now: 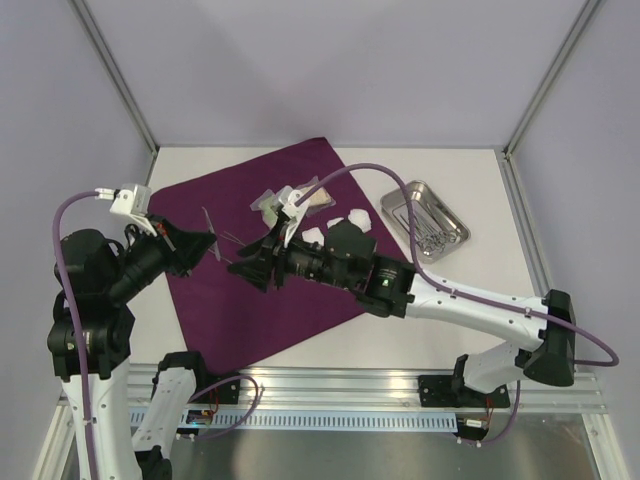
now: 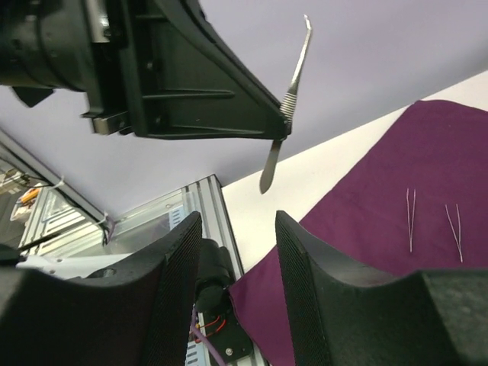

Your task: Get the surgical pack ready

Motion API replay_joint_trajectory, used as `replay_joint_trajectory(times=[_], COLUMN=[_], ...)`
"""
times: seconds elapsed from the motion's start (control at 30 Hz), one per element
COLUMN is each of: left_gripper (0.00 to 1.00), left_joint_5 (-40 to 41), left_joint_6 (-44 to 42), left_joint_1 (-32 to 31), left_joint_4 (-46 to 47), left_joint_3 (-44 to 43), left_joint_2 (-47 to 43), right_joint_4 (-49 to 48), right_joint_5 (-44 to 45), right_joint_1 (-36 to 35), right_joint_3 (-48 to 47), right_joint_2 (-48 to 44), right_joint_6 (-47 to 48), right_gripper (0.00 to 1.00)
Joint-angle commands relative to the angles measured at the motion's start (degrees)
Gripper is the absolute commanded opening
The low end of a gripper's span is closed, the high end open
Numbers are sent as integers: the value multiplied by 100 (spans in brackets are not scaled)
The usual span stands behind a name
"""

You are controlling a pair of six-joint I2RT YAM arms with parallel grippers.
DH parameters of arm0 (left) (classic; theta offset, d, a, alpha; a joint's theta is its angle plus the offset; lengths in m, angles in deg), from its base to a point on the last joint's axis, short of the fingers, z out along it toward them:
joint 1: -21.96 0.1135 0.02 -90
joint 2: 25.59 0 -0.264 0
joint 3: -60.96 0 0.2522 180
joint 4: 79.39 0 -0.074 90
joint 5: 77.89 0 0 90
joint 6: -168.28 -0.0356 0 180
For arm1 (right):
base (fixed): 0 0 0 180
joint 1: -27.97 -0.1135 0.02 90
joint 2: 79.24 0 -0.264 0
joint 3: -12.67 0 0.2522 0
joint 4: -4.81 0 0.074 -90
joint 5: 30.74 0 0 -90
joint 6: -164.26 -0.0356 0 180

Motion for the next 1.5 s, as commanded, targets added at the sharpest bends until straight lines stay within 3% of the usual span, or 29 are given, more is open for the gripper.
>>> replay_joint_trajectory(times=[0.0,0.33,0.7,1.0,1.17,1.27,1.33,1.47], left_gripper=[0,0,0,0,0,0,1,34], left_joint_5=[186,213,177,133,195,195,212,-6], left_joint_6=[235,226,226,244,165,25,-133,-696], left_joint_1=[1,-8,1,-8,-8,-8,1,1], left_joint_4=[-78,-43,-25,10,-8,-25,-130,-446], left_joint_3=[-164,47,82,170,179,170,135,-49], left_joint_2=[-22,-93,-102,-119,-119,-119,-111,-76], right_joint_4=[-178,-2,200,191,244,305,314,235], right_joint_5=[374,638,884,814,832,849,806,524], right_joint_1=[-29,-38,-29,-21,-29,-12,32,172], right_joint_3=[-429,-974,-1255,-1387,-1440,-1423,-1353,-1133], right_joint_2=[269,832,1139,1350,1395,1342,1290,1044], right_joint_6=[-129,-235,-243,-358,-375,-375,-393,-393], right_gripper=[47,51,49,38,19,2,0,0])
